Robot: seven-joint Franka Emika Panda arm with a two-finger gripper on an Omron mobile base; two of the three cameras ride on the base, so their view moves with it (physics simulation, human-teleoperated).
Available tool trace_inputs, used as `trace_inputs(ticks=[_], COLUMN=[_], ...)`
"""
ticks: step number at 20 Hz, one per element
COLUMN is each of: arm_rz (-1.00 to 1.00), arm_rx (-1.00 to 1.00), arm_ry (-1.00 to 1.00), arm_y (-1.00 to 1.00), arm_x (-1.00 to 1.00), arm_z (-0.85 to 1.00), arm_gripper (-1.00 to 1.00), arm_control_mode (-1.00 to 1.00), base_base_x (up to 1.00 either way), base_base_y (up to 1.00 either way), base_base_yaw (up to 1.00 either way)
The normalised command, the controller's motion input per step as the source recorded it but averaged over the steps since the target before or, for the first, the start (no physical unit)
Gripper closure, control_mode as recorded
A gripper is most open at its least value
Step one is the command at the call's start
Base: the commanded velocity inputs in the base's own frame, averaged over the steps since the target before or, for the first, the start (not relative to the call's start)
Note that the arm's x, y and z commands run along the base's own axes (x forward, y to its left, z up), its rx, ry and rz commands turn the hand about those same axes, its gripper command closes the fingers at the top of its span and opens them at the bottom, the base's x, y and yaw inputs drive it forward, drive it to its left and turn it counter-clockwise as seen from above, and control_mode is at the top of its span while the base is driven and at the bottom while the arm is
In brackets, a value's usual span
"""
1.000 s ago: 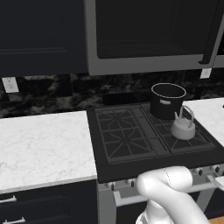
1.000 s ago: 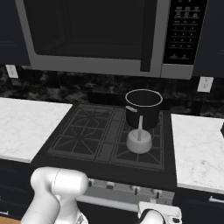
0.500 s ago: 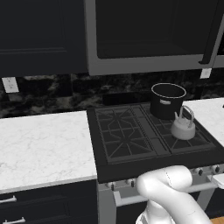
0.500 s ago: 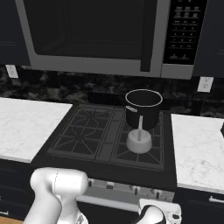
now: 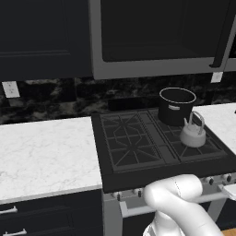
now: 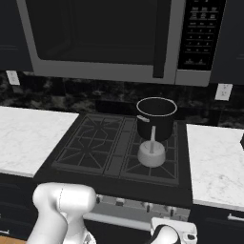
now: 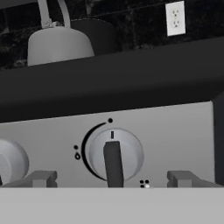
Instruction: Pick the kettle from the counter and place it on a stove burner. Then turn the burner on.
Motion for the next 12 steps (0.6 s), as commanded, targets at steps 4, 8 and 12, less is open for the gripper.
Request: trace_inputs(ticks=[4,8,12], arm_rz=[0.00,0.00,0.00], arm_rx=[0.00,0.00,0.00], arm_ry=[0.00,0.00,0.00], arm_y=[0.00,0.00,0.00], arm_x=[0.18,0.23,0.18], arm_z=[0.00,0.00,0.00], arm_gripper=[-1.00,-1.00,-1.00], arm_control_mode=[-1.00,-1.00,-1.00], base_base_x=[0.00,0.00,0.00], base_base_y=[0.00,0.00,0.00], base_base_yaw=[0.00,0.00,0.00])
